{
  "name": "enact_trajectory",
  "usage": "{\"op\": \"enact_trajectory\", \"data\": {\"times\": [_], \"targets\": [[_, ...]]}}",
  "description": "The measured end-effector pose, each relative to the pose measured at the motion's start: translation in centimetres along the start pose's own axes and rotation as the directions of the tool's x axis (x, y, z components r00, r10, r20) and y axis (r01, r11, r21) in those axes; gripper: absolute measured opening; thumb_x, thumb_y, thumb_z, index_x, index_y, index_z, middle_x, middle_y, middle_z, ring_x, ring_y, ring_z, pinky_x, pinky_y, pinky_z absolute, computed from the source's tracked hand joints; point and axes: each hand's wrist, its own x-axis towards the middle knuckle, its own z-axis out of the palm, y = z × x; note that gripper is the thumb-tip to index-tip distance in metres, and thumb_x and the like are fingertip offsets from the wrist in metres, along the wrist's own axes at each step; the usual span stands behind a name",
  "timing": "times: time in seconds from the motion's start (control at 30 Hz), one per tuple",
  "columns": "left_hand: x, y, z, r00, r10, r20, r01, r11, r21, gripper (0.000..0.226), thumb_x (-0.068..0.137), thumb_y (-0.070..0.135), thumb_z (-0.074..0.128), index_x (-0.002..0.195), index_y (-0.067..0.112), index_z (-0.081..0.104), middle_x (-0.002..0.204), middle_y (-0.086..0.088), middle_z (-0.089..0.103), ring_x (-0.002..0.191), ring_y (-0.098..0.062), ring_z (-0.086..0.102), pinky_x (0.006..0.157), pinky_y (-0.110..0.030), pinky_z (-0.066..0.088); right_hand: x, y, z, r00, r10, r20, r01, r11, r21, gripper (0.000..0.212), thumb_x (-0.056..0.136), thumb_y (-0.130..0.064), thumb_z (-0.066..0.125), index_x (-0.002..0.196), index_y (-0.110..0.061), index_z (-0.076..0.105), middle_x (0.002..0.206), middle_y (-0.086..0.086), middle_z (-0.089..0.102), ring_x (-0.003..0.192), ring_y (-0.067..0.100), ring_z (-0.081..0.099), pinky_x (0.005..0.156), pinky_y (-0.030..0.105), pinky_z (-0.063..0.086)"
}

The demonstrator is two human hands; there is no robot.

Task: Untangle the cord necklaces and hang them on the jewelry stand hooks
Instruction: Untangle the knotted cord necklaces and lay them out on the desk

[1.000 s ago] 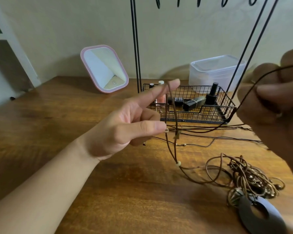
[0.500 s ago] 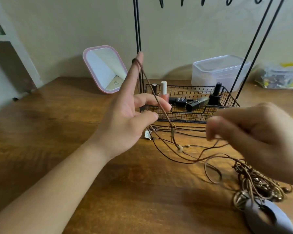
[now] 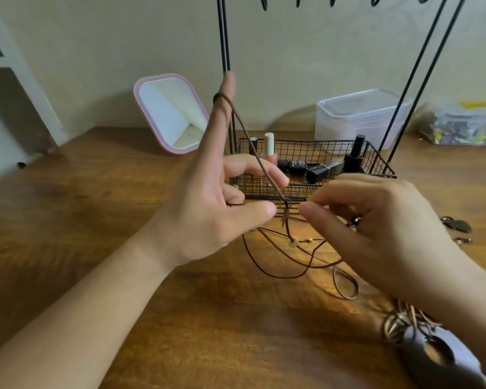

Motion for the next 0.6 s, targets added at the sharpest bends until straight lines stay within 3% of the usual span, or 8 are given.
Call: {"op": "enact_trajectory", "data": {"times": [0.1, 0.2, 0.27, 0.33, 0.37, 0.47, 0.53, 0.6], "targets": [[-0.18, 0.02, 0.58, 1.0, -0.027, 0.007, 0.026, 0.998, 0.056, 0.124, 0.08, -0.004, 0.076, 0.152, 0.049, -0.009, 0.1, -0.006, 0.072, 0.055, -0.004, 0.059, 0.049, -0.032, 0.045, 0.11, -0.22, -0.15, 0.999, -0.009, -0.037, 0.01, 0.999, 0.031, 0.018, 0.091, -0.042, 0.057, 0.083, -0.035, 0.071, 0.073, -0.014, 0.058, 0.064, 0.008, 0.056, 0.049, 0.033, 0.048], [-0.09, 0.16, 0.44, 0.999, -0.043, -0.026, 0.043, 0.999, 0.024, 0.123, 0.08, -0.003, 0.077, 0.153, 0.051, -0.007, 0.098, -0.009, 0.073, 0.045, -0.016, 0.049, 0.048, -0.049, 0.045, 0.03, -0.29, -0.13, 1.0, -0.005, -0.023, 0.006, 0.998, 0.058, 0.017, 0.091, -0.042, 0.057, 0.087, -0.035, 0.072, 0.075, -0.015, 0.057, 0.067, 0.008, 0.057, 0.051, 0.034, 0.048], [0.01, 0.12, 0.14, 0.998, -0.043, -0.037, 0.042, 0.999, -0.012, 0.119, 0.081, -0.002, 0.075, 0.154, 0.049, -0.005, 0.102, -0.008, 0.073, 0.045, -0.034, 0.05, 0.046, -0.052, 0.043, 0.01, -0.19, -0.09, 1.0, -0.005, -0.011, 0.006, 0.998, 0.069, 0.018, 0.091, -0.043, 0.057, 0.087, -0.034, 0.073, 0.076, -0.017, 0.056, 0.069, 0.005, 0.056, 0.052, 0.032, 0.047], [0.16, 0.13, 0.04, 0.999, -0.021, -0.033, 0.02, 0.999, -0.04, 0.117, 0.082, -0.004, 0.074, 0.156, 0.044, -0.003, 0.116, 0.004, 0.07, 0.064, -0.061, 0.053, 0.044, -0.062, 0.043, 0.02, -0.17, 0.04, 1.0, -0.005, -0.002, 0.006, 0.996, 0.088, 0.02, 0.091, -0.045, 0.055, 0.086, -0.036, 0.072, 0.079, -0.018, 0.056, 0.071, 0.004, 0.057, 0.054, 0.031, 0.047], [0.23, 0.23, 0.1, 0.999, -0.016, -0.031, 0.015, 0.999, -0.049, 0.115, 0.083, -0.005, 0.073, 0.157, 0.041, -0.002, 0.121, 0.011, 0.068, 0.072, -0.065, 0.054, 0.045, -0.067, 0.043, 0.02, -0.15, 0.12, 1.0, -0.002, -0.002, 0.003, 0.995, 0.099, 0.02, 0.091, -0.047, 0.055, 0.086, -0.037, 0.071, 0.08, -0.018, 0.057, 0.072, 0.004, 0.057, 0.054, 0.031, 0.047], [0.37, 0.34, 0.2, 0.999, -0.027, -0.046, 0.025, 0.998, -0.056, 0.114, 0.08, -0.008, 0.073, 0.158, 0.034, 0.001, 0.119, 0.009, 0.069, 0.084, -0.039, 0.071, 0.06, -0.065, 0.052, -0.03, -0.02, 0.24, 1.0, -0.003, -0.001, 0.003, 0.993, 0.122, 0.022, 0.091, -0.047, 0.054, 0.087, -0.035, 0.073, 0.083, -0.019, 0.062, 0.074, 0.003, 0.059, 0.057, 0.029, 0.047], [0.31, 0.39, 0.15, 0.997, -0.056, -0.046, 0.05, 0.992, -0.113, 0.113, 0.076, -0.005, 0.075, 0.158, 0.033, 0.008, 0.102, -0.008, 0.075, 0.083, -0.027, 0.074, 0.071, -0.048, 0.061, -0.03, -0.06, 0.22, 1.0, -0.004, 0.002, 0.003, 0.99, 0.14, 0.022, 0.091, -0.044, 0.056, 0.089, -0.033, 0.074, 0.085, -0.021, 0.064, 0.074, -0.003, 0.058, 0.061, 0.016, 0.043], [0.23, 0.5, 0.2, 0.996, -0.077, -0.049, 0.065, 0.975, -0.214, 0.109, 0.072, -0.003, 0.074, 0.157, 0.032, 0.016, 0.086, -0.013, 0.076, 0.076, -0.021, 0.074, 0.071, -0.027, 0.059, -0.05, -0.14, 0.24, 1.0, 0.005, 0.012, -0.007, 0.983, 0.185, 0.019, 0.093, -0.041, 0.06, 0.09, -0.031, 0.075, 0.082, -0.024, 0.066, 0.073, -0.011, 0.058, 0.061, 0.007, 0.042]]}}
